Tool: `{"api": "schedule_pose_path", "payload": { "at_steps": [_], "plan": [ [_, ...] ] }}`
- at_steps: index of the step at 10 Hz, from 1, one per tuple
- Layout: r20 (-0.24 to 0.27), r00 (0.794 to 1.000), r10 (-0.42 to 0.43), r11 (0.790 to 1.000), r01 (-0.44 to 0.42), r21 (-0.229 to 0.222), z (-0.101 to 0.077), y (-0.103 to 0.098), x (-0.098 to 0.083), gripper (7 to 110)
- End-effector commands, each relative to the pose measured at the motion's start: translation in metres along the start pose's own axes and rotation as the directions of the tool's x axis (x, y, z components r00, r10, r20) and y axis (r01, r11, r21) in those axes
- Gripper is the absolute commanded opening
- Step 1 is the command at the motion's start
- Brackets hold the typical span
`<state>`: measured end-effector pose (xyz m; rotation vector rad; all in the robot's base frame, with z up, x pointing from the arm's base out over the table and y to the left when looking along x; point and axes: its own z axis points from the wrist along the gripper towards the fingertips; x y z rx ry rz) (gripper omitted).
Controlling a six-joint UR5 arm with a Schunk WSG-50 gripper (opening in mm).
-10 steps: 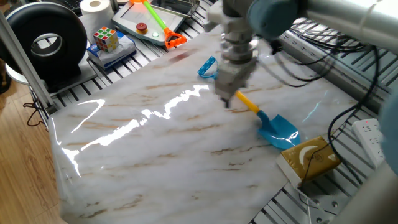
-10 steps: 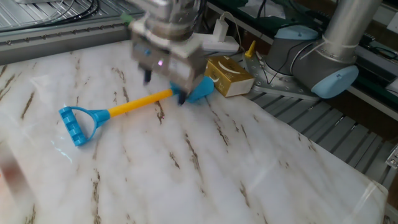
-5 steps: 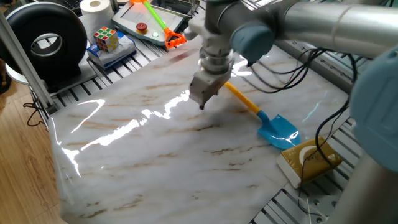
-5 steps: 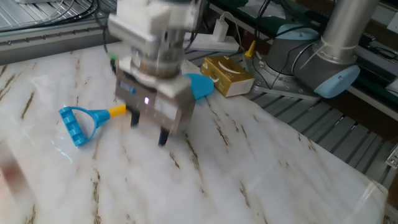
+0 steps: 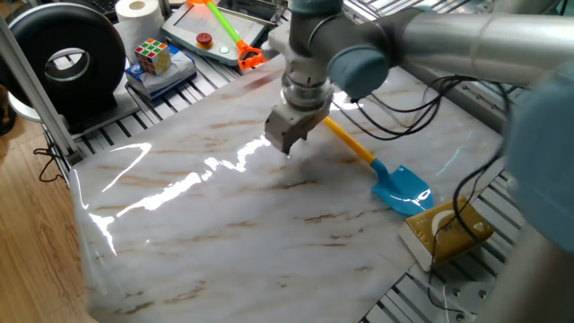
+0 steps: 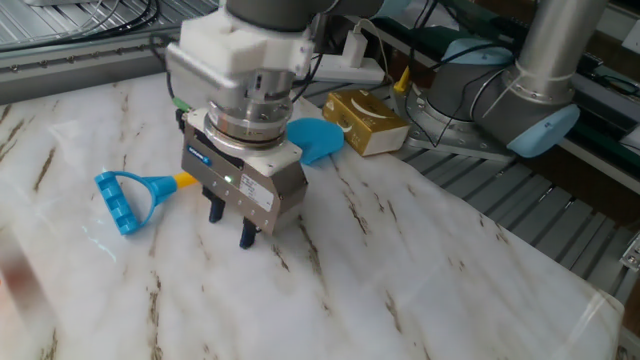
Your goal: Use a shovel to scoop up an object
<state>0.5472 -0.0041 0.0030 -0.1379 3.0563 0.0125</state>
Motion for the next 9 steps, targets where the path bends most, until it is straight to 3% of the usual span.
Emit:
{"api": "schedule_pose_path", "payload": {
  "at_steps": [1, 2, 3, 4, 7, 9],
  "plan": [
    [0.040, 0.999, -0.006, 0.997, 0.009, -0.080, -0.062, 0.014, 0.040, 7],
    [0.044, 0.999, 0.011, 0.994, -0.007, -0.105, -0.075, 0.015, 0.055, 7],
    [0.053, 0.999, 0.011, 0.995, -0.006, -0.095, -0.075, 0.013, 0.053, 7],
    [0.051, 0.999, 0.017, 0.996, -0.013, -0.084, -0.069, 0.013, 0.048, 7],
    [0.093, 0.996, 0.011, 0.997, -0.003, -0.077, -0.034, 0.022, 0.000, 7],
    [0.090, 0.995, 0.031, 0.997, -0.025, -0.067, -0.026, 0.034, 0.003, 7]
  ]
}}
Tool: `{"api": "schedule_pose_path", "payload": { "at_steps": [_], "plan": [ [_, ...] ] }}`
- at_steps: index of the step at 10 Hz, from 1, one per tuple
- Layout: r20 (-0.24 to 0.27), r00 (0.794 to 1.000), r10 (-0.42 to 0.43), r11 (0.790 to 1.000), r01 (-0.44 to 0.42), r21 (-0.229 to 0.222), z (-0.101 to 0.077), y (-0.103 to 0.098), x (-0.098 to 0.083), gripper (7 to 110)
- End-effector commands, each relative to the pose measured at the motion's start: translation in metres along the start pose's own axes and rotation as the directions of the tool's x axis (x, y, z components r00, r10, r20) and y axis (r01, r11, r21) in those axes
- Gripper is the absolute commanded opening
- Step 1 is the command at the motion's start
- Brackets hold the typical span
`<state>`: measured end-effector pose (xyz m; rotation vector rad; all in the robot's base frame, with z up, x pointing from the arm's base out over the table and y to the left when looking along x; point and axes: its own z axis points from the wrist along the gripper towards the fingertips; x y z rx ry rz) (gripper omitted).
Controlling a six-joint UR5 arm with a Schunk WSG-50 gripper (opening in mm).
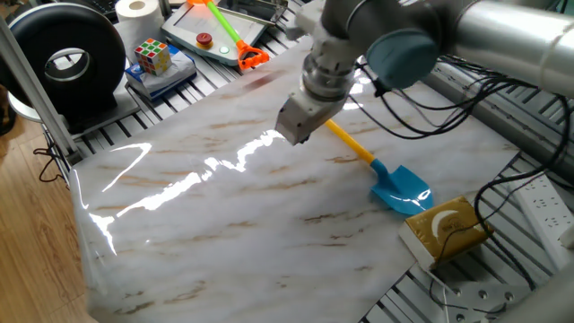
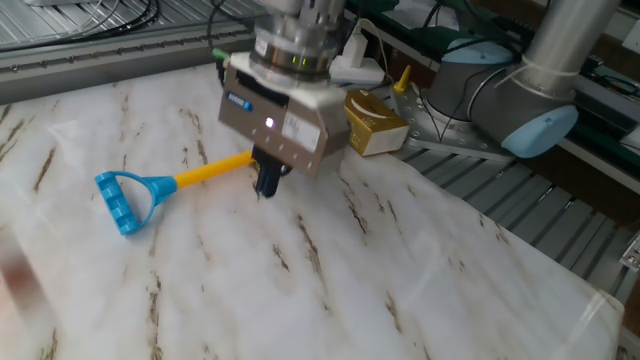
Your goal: Use a shovel to scoop up an object
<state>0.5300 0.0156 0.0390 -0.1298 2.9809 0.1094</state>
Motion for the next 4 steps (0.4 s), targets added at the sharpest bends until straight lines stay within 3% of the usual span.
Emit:
{"api": "schedule_pose_path", "payload": {
  "at_steps": [1, 4],
  "plan": [
    [0.008, 1.000, 0.010, 1.000, -0.010, -0.004, 0.0136, 0.0105, -0.0080, 7],
    [-0.015, 1.000, -0.014, 1.000, 0.014, 0.007, 0.0219, 0.0014, -0.0118, 7]
  ]
}}
